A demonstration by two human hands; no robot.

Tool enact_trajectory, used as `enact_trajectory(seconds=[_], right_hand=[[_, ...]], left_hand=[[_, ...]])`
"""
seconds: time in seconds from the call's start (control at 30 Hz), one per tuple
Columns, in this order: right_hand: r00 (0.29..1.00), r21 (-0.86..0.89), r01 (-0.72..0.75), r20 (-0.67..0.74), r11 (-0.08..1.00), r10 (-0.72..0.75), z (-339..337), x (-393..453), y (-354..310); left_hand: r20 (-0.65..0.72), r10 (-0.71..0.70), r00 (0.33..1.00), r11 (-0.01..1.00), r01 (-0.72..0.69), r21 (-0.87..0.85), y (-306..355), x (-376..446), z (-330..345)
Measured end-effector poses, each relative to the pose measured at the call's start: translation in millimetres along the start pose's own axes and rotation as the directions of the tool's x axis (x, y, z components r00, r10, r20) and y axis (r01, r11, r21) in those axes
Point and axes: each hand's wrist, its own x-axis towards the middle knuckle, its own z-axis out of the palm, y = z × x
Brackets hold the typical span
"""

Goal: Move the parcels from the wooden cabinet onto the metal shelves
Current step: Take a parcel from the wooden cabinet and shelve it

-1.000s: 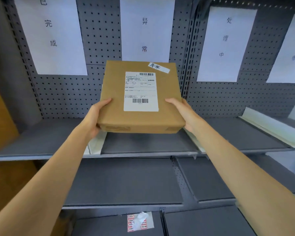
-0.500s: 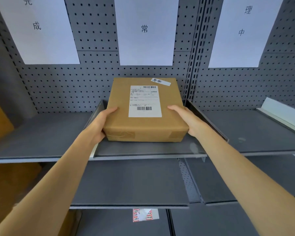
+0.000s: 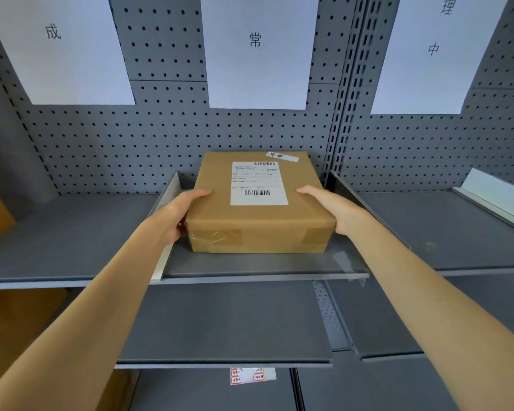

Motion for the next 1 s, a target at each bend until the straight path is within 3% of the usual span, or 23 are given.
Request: enact_trajectory(seconds=[0.37, 0.6, 0.7, 0.83, 0.9, 1.0], right_hand=[[0.998, -0.049, -0.066, -0.017, 0.997, 0.065, 0, 3, -7], [0.999, -0.141, -0.009, -0.053, 0.990, 0.002, 2, -2, -13], [0.993, -0.182, 0.061, -0.093, 0.981, -0.078, -2, -3, -17], [0.961, -0.109, 0.217, -0.150, 0.970, -0.232, -2, -24, -25], [0.923, -0.149, 0.328, -0.161, 0.933, -0.350, -1, -31, -29], [0.817, -0.381, 0.468, -0.156, 0.797, -0.555, 3, -48, -34]], left_hand=[[-0.046, -0.035, 0.998, 0.997, 0.037, 0.063, 0, 5, 7], [-0.081, -0.041, 0.996, 0.995, 0.048, 0.088, 7, -4, 11], [-0.157, 0.043, 0.987, 0.995, -0.027, 0.100, 12, -7, 14], [-0.234, 0.274, 0.933, 0.947, -0.219, 0.235, 17, -15, 15], [-0.230, 0.384, 0.894, 0.890, -0.292, 0.349, 19, -26, 16], [-0.235, 0.570, 0.787, 0.724, -0.346, 0.597, 23, -50, 16]])
